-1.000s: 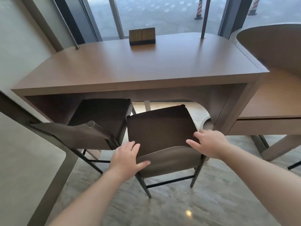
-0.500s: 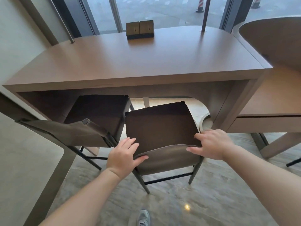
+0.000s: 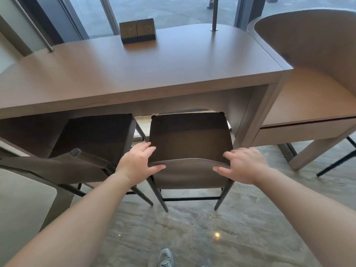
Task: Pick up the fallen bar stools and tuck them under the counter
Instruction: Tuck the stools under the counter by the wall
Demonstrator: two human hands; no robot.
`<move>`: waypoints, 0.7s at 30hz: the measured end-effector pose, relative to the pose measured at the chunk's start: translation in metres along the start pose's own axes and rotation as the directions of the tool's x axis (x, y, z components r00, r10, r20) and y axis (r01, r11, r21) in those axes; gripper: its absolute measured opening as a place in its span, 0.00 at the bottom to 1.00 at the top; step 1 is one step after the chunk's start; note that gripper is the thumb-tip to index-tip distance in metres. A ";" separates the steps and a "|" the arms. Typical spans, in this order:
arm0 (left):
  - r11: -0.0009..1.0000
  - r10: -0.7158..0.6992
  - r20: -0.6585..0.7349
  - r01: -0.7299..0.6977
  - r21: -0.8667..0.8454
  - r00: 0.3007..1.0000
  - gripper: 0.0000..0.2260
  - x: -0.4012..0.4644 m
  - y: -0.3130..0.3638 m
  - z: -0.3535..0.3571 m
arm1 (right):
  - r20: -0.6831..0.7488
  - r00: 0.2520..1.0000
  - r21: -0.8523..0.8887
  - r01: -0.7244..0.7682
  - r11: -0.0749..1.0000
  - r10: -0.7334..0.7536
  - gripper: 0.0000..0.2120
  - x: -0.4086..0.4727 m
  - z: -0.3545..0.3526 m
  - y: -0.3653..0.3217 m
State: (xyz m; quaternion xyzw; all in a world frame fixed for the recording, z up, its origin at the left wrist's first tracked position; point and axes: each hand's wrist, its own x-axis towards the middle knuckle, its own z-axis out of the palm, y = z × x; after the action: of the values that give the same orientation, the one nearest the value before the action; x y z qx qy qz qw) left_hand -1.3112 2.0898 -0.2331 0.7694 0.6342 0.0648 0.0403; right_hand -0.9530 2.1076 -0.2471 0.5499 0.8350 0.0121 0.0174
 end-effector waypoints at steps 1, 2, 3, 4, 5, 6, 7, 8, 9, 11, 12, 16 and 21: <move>1.000 0.010 0.017 -0.010 0.013 1.000 0.36 0.007 -0.001 -0.001 | -0.001 1.000 0.002 -0.010 1.000 0.010 0.40 0.000 0.001 0.001; 0.999 0.022 0.032 -0.023 0.028 0.999 0.37 0.013 -0.002 -0.002 | -0.002 1.000 0.006 -0.021 1.000 0.021 0.40 0.000 0.002 0.001; 0.998 0.037 0.046 -0.039 0.044 0.998 0.37 0.018 -0.002 -0.003 | -0.003 0.999 0.008 -0.033 0.999 0.033 0.40 0.000 0.002 0.003; 0.996 0.052 0.059 -0.056 0.065 0.997 0.38 0.024 -0.002 -0.004 | -0.003 0.999 0.008 -0.046 0.999 0.046 0.40 0.001 0.002 0.004; 0.993 0.066 0.072 -0.072 0.094 0.995 0.39 0.029 -0.001 -0.005 | 0.000 0.998 0.005 -0.060 0.998 0.060 0.39 0.002 0.002 0.004; 0.988 0.074 0.087 -0.085 0.126 0.993 0.40 0.035 0.000 -0.006 | 0.005 0.997 0.003 -0.072 0.997 0.072 0.39 0.003 0.002 0.005; 0.984 0.075 0.106 -0.091 0.156 0.992 0.41 0.040 0.000 -0.006 | 0.011 0.997 0.003 -0.082 0.997 0.082 0.38 0.005 0.002 0.005; 0.979 0.074 0.126 -0.096 0.181 0.989 0.42 0.045 -0.001 -0.006 | 0.015 0.996 0.008 -0.089 0.996 0.089 0.37 0.007 0.002 0.005; 0.974 0.071 0.145 -0.100 0.204 0.987 0.43 0.049 -0.002 -0.006 | 0.015 0.996 0.013 -0.093 0.996 0.093 0.37 0.009 0.002 0.005; 0.965 0.065 0.167 -0.104 0.240 0.984 0.44 0.056 -0.007 -0.004 | 0.004 0.996 0.019 -0.087 0.996 0.087 0.36 0.013 0.003 0.002; 0.961 0.062 0.175 -0.106 0.254 0.983 0.44 0.058 -0.011 -0.003 | -0.001 0.997 0.016 -0.081 0.997 0.081 0.35 0.016 0.003 0.000; 0.957 0.051 0.201 -0.105 0.270 0.978 0.45 0.061 -0.026 0.002 | -0.001 0.998 0.007 -0.065 0.998 0.065 0.32 0.024 0.002 -0.009; 0.962 0.029 0.201 -0.082 0.260 0.979 0.46 0.051 -0.044 0.006 | -0.018 0.999 -0.013 -0.038 0.999 0.038 0.30 0.032 0.005 -0.023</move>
State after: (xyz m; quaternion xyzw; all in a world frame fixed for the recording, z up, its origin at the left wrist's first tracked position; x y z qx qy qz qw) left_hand -1.3437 2.1483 -0.2432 0.7880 0.6082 -0.0957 -0.0035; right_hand -0.9870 2.1279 -0.2536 0.5655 0.8243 0.0231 0.0133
